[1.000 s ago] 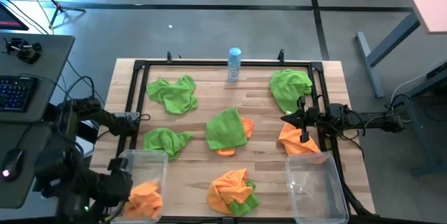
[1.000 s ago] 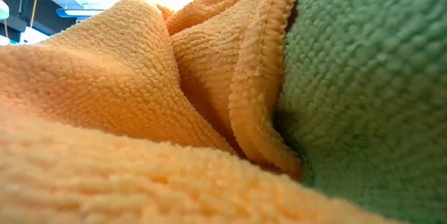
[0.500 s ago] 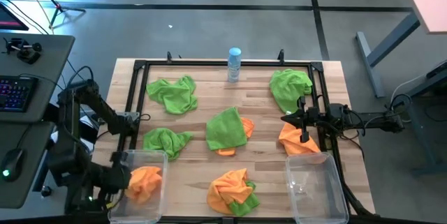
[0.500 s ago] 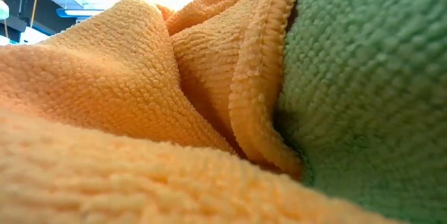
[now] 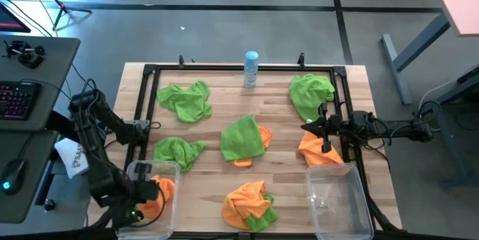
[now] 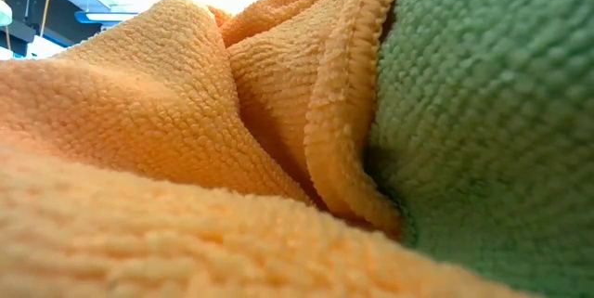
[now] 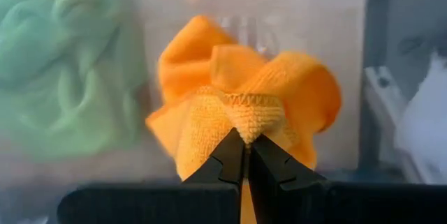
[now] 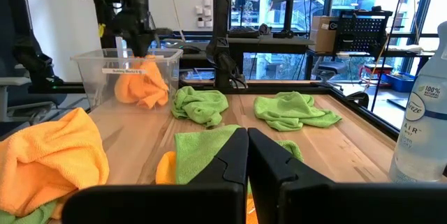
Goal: Sort microfiber towel by color & place in baskets
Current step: Put the orange microfiber cloth into the left transparent bin
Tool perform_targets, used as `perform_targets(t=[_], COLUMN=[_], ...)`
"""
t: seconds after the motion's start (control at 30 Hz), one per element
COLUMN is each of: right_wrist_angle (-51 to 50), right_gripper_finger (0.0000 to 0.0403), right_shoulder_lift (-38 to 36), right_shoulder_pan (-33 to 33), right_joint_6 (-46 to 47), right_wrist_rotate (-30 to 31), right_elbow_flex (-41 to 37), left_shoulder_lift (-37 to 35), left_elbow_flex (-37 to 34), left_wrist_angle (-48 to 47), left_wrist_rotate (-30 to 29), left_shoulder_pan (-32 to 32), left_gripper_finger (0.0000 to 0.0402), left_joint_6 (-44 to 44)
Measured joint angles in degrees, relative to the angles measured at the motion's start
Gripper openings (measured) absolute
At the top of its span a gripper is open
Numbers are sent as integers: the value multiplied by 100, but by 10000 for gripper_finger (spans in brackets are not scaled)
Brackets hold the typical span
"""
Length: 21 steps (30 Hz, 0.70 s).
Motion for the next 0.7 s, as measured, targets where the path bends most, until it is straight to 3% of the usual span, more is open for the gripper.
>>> perform_targets(t=[0.17,0.7], right_wrist_angle=[0,-2], right_gripper_finger=[0,0], right_shoulder_lift=[0,0], right_shoulder_pan=[0,2], right_joint_6=[0,0], right_wrist_rotate=[0,2], right_elbow_flex=[0,1], left_shoulder_lift=[7,7], left_elbow_flex=[-451,-972], left_wrist_angle=[853,963], left_wrist_rotate=[208,-219], left_shoulder_pan=[123,136], left_gripper_finger=[0,12], left_joint_6=[558,516])
